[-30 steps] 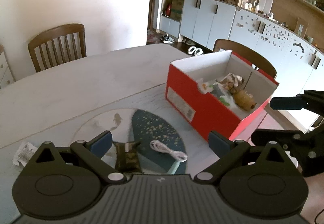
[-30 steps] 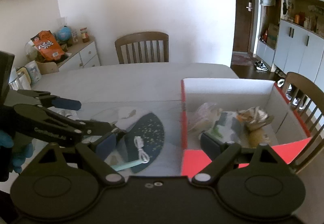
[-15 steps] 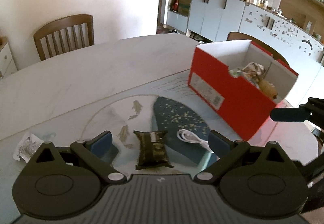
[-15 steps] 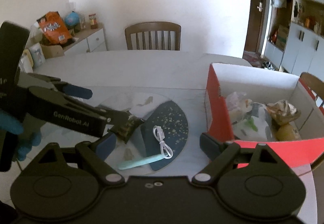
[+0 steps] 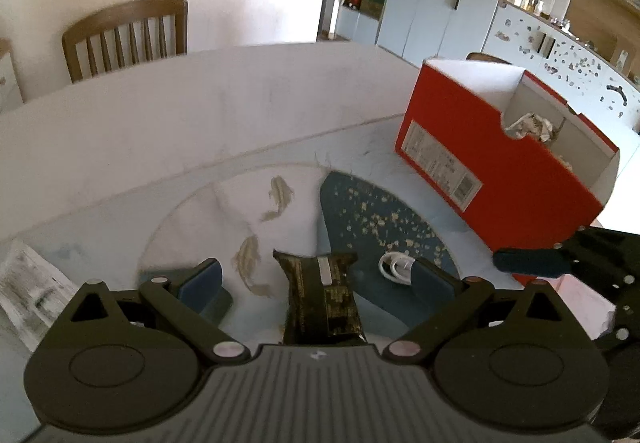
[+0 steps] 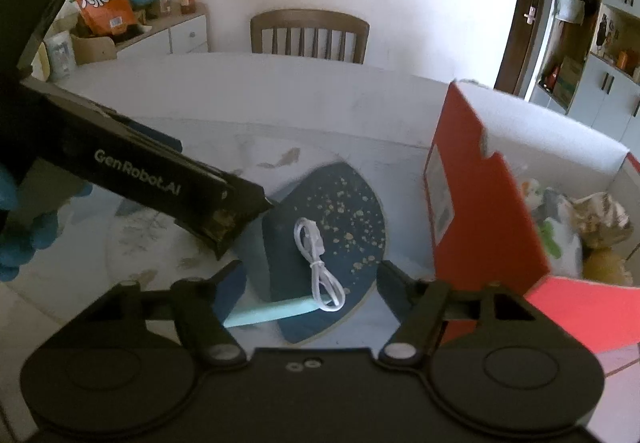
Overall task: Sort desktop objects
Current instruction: 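Grip the dark striped packet with the left gripper while the right grips the white cable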
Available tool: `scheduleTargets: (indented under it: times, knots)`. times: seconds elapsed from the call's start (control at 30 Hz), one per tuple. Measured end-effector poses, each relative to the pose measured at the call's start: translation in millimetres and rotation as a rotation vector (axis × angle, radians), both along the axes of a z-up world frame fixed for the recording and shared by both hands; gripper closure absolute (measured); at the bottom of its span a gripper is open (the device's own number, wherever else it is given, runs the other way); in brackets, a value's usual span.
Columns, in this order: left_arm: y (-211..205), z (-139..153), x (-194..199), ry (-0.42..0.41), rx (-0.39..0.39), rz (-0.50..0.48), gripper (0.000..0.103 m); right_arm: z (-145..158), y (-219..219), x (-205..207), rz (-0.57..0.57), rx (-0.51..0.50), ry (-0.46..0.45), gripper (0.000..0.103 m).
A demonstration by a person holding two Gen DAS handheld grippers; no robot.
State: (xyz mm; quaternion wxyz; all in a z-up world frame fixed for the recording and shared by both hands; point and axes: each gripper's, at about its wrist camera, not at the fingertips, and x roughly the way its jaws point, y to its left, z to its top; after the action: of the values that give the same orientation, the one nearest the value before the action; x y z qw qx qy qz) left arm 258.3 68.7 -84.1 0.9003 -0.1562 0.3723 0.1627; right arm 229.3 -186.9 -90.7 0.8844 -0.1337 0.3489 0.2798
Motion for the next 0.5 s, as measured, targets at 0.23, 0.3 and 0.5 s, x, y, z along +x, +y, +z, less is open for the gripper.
scheduleTargets:
  times: [0.23, 0.3, 0.5]
  knots:
    - [4, -17, 5, 0.011, -0.03, 0.023, 0.003, -14, 3, 13, -0.023, 0.003, 0.021, 0.045]
    - [5, -19, 6, 0.01, -0.036, 0.027, 0.005, -16, 4, 15, -0.022, 0.01, 0.026, 0.05]
    - [6, -24, 10, 0.015, -0.05, 0.022, 0.024, -21, 6, 24, -0.019, 0.004, 0.041, 0.059]
